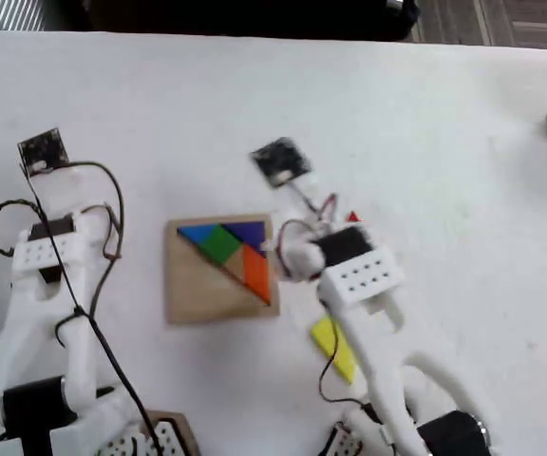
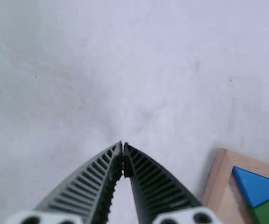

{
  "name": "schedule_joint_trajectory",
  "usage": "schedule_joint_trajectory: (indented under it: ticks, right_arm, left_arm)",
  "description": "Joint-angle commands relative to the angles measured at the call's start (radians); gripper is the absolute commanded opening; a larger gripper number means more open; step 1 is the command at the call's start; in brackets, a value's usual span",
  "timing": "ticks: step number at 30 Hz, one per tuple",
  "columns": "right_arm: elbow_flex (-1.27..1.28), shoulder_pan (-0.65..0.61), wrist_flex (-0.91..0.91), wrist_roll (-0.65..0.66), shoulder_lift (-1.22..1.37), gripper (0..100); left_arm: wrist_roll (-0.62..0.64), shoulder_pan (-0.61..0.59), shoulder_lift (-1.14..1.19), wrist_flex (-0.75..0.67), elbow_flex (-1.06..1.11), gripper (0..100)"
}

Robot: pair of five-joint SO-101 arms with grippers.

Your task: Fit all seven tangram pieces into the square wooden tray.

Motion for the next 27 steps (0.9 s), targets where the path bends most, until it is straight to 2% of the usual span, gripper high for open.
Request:
schedule_joint_trajectory:
  ticks: [1, 4, 10, 14, 19, 27]
  right_arm:
    - [-0.003, 0.085, 0.016, 0.012, -0.042, 17.1]
    - [-0.002, 0.104, -0.016, 0.015, -0.008, 17.6]
    - [-0.069, 0.205, -0.082, 0.117, 0.18, 18.0]
    - [-0.201, 0.232, -0.021, 0.172, 0.364, 18.4]
    - [-0.334, 0.251, 0.058, 0.209, 0.526, 26.6]
    - [-0.35, 0.243, 0.137, 0.216, 0.506, 27.6]
  left_arm:
    - [-0.014, 0.018, -0.004, -0.023, -0.041, 3]
    - [-0.014, 0.03, -0.004, -0.023, -0.04, 3]
    - [-0.014, 0.025, -0.004, -0.017, -0.038, 3]
    - [-0.014, 0.025, -0.004, -0.017, -0.038, 3]
    - [-0.014, 0.028, -0.004, -0.017, -0.038, 3]
    - [-0.015, 0.028, -0.004, -0.018, -0.038, 3]
